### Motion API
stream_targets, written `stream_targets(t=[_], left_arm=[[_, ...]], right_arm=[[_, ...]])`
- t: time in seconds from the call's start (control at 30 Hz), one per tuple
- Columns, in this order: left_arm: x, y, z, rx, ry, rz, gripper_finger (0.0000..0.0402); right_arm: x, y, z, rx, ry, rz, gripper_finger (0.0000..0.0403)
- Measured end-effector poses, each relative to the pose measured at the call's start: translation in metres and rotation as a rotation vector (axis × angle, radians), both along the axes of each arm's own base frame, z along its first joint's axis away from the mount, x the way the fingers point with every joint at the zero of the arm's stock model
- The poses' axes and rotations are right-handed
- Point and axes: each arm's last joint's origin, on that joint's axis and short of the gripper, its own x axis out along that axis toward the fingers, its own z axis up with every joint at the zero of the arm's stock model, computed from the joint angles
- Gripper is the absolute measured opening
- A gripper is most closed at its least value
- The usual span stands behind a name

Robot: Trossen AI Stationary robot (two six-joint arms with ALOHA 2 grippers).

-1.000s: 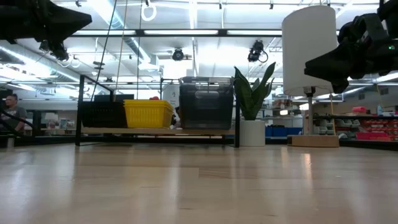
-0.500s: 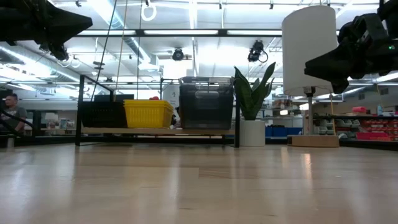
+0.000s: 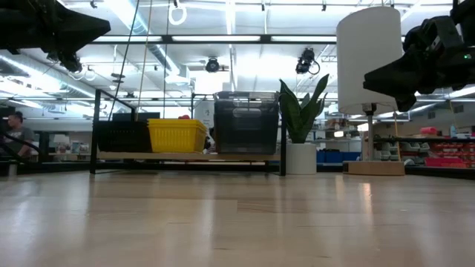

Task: Stack baskets on shelf by color
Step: Return to Home Position

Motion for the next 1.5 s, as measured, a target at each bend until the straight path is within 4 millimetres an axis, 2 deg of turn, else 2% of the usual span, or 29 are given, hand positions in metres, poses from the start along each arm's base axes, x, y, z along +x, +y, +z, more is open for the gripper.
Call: stream_targets(t=[0.3, 0.6, 0.97, 1.3, 1.5], left_arm=[[0.0, 0.0, -0.0001, 0.0, 0.0, 0.0, 0.0023], [0.0, 0.0, 0.0, 0.0, 0.0, 0.0, 0.0036], [0.0, 0.0, 0.0, 0.0, 0.0, 0.0, 0.0023], [0.0, 0.0, 0.0, 0.0, 0.0, 0.0, 0.0036], [0.0, 0.0, 0.0, 0.0, 0.0, 0.0, 0.0029]], right_arm=[[0.0, 0.0, 0.0, 0.0, 0.0, 0.0, 0.0107], [0.0, 0.0, 0.0, 0.0, 0.0, 0.0, 0.0107], [0.0, 0.0, 0.0, 0.0, 0.0, 0.0, 0.0107], [0.0, 0.0, 0.0, 0.0, 0.0, 0.0, 0.0108], [0.0, 0.0, 0.0, 0.0, 0.0, 0.0, 0.0108]])
